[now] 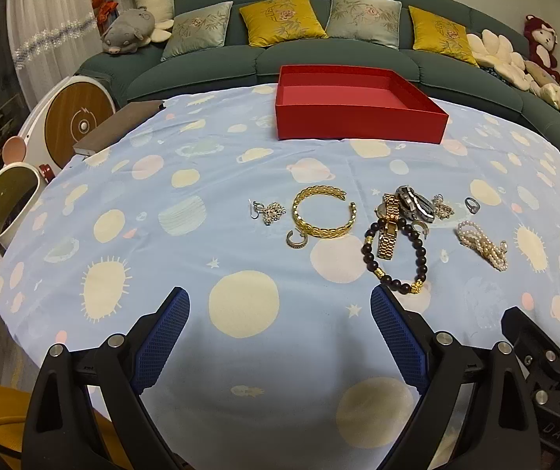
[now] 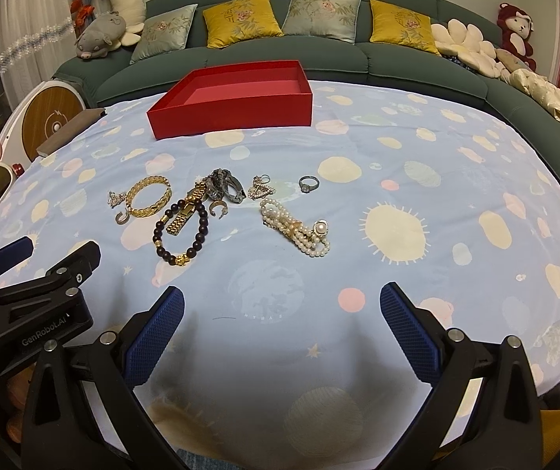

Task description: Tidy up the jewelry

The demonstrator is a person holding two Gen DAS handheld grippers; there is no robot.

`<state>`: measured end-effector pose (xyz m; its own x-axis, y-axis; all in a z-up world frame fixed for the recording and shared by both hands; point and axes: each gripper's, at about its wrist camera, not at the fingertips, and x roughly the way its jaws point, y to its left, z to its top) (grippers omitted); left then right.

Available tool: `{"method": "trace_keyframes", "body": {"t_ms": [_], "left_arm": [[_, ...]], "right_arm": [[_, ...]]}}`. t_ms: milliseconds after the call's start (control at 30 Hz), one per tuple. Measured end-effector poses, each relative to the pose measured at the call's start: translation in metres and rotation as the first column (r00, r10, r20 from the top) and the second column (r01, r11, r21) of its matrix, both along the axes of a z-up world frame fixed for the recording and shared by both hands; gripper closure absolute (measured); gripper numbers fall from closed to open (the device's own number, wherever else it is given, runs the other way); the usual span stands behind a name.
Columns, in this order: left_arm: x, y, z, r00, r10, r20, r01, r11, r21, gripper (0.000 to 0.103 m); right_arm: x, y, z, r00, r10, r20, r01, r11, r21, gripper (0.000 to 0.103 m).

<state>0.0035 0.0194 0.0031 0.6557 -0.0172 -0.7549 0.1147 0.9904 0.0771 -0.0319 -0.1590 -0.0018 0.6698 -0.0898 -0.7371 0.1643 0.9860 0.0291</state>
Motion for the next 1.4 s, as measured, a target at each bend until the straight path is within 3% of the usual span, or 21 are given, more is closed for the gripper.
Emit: {"method": "trace_keyframes", "body": {"t_ms": [133,567,1033,1400], "left_arm": [[0.012,0.006,-0.004,0.999,0.022,-0.024,-0.023,1.000,-0.013,0.012],[0.044,0.024,-0.015,0.997,0.053,-0.064,-0.057,0.997,-0.055,0.012],[0.056,0.027,-0.026,0.995,0.029,-0.091,-0.035,0.997,-0.070,0.012],[0.058,0.026,-0.028,0.995,0.013,-0.099,-0.022,0.996,-0.081,0.012]], "right_arm": [[0.008,-0.011,-0.003,1.000,-0.009,-0.005,0.009,1.000,0.028,0.009],[0.056,-0.024,-0.026,0.995,0.059,-0.074,-0.053,0.995,0.089,0.055],[0.060,-0.045,-0.026,0.998,0.042,-0.056,-0.036,0.993,0.111,0.056],[0.070,-0.035,-0.033,0.994,0.083,-0.071,-0.077,0.993,0.088,0.055]]}}
